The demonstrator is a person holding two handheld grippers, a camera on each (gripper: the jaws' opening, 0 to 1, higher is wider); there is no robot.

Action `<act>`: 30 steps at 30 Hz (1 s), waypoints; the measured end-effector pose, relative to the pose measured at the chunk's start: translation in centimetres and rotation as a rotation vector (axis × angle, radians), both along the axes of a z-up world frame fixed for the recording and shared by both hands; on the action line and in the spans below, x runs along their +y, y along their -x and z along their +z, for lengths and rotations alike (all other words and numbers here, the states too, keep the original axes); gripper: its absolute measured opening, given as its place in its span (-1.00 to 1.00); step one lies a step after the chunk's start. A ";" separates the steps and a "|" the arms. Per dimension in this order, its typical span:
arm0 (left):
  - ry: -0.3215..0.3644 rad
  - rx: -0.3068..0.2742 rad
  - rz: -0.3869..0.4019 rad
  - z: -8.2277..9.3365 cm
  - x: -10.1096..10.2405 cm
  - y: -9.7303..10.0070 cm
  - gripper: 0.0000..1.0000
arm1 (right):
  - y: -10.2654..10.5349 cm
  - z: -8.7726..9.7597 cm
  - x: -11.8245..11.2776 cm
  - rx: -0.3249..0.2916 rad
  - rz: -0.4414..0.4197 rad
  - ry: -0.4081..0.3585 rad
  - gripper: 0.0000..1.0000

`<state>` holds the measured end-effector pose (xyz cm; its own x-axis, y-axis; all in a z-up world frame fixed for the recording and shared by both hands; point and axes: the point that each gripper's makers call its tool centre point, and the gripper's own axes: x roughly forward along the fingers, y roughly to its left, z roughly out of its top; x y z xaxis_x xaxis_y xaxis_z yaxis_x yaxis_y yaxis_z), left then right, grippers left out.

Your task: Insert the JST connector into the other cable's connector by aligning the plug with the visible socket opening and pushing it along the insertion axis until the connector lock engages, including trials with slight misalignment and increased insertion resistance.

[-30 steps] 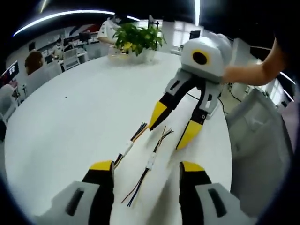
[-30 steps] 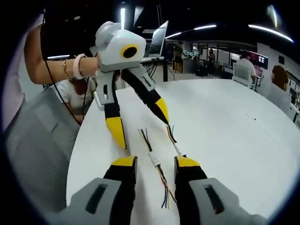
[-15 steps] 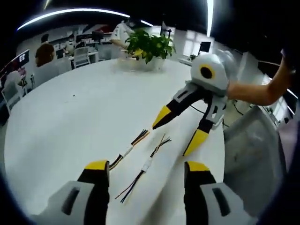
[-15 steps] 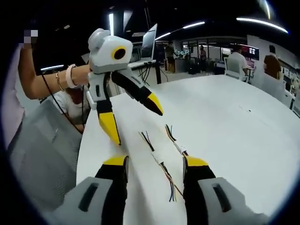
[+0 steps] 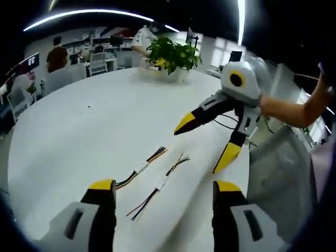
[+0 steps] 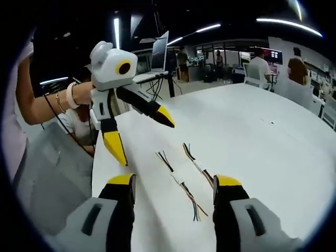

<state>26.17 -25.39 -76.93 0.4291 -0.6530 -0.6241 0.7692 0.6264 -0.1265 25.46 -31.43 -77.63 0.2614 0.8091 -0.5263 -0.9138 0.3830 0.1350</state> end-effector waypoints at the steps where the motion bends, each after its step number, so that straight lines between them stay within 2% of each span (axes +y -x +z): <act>1: -0.001 -0.002 0.001 0.1 0.1 0.1 0.48 | 0.1 -0.1 0.0 0.005 0.000 0.002 0.17; 8: 0.003 0.010 0.014 0.4 0.2 1.1 0.52 | 0.4 0.5 -0.2 0.001 -0.025 -0.005 0.22; 13: -0.003 -0.009 0.021 0.9 0.4 1.7 0.58 | 0.7 1.4 -0.5 0.010 -0.047 -0.022 0.27; 18: -0.004 -0.019 0.050 1.1 1.1 1.8 0.62 | 1.1 1.8 -1.2 -0.012 -0.070 -0.012 0.33; 23: -0.006 -0.005 0.062 0.8 1.5 2.1 0.66 | 1.3 2.1 -1.9 -0.010 -0.095 -0.014 0.39; 30: 0.010 -0.019 0.079 1.2 1.5 2.3 0.73 | 1.7 2.8 -2.4 -0.012 -0.121 -0.020 0.44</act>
